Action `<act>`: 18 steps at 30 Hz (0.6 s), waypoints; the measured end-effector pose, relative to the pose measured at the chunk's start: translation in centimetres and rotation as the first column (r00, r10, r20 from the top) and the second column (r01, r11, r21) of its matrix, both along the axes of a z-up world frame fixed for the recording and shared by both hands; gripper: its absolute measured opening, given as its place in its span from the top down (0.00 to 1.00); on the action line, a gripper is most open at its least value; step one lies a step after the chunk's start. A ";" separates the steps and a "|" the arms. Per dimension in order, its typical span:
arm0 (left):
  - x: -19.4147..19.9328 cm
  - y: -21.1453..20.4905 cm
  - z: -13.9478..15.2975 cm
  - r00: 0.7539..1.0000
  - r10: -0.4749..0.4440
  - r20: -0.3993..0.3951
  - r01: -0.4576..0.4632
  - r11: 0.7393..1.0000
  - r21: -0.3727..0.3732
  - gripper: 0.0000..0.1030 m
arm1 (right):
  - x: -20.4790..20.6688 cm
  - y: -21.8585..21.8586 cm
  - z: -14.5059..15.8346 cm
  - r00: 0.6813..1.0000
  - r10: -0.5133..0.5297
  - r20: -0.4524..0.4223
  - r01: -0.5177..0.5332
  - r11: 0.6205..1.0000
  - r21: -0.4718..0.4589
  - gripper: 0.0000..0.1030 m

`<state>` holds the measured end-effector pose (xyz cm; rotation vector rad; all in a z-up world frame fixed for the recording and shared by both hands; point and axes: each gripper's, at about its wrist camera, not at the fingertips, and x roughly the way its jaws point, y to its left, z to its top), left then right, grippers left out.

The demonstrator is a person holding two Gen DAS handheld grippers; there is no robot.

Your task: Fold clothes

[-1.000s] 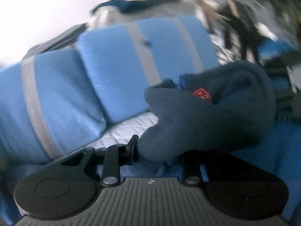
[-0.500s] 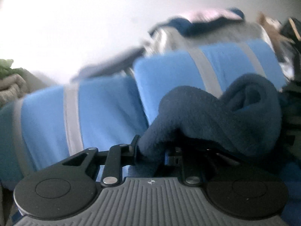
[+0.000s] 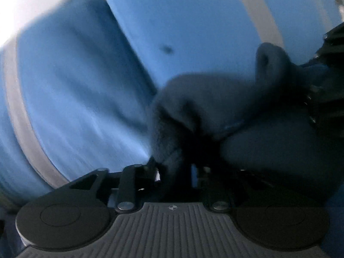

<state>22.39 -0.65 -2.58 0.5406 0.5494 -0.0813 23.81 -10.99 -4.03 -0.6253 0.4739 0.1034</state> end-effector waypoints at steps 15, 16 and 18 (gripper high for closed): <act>-5.7 2.9 4.0 0.999 0.047 0.004 -0.047 0.997 -0.064 0.24 | -2.3 -3.4 4.3 0.986 -0.129 -0.107 0.148 0.969 0.196 0.00; -6.4 3.3 4.6 0.999 0.052 0.003 -0.052 0.996 -0.079 0.24 | -2.7 -3.6 4.7 0.986 -0.127 -0.107 0.147 0.968 0.203 0.00; -7.8 4.2 5.9 0.998 0.061 0.012 -0.059 0.992 -0.114 0.24 | -3.4 -4.2 5.6 0.986 -0.122 -0.114 0.146 0.963 0.225 0.00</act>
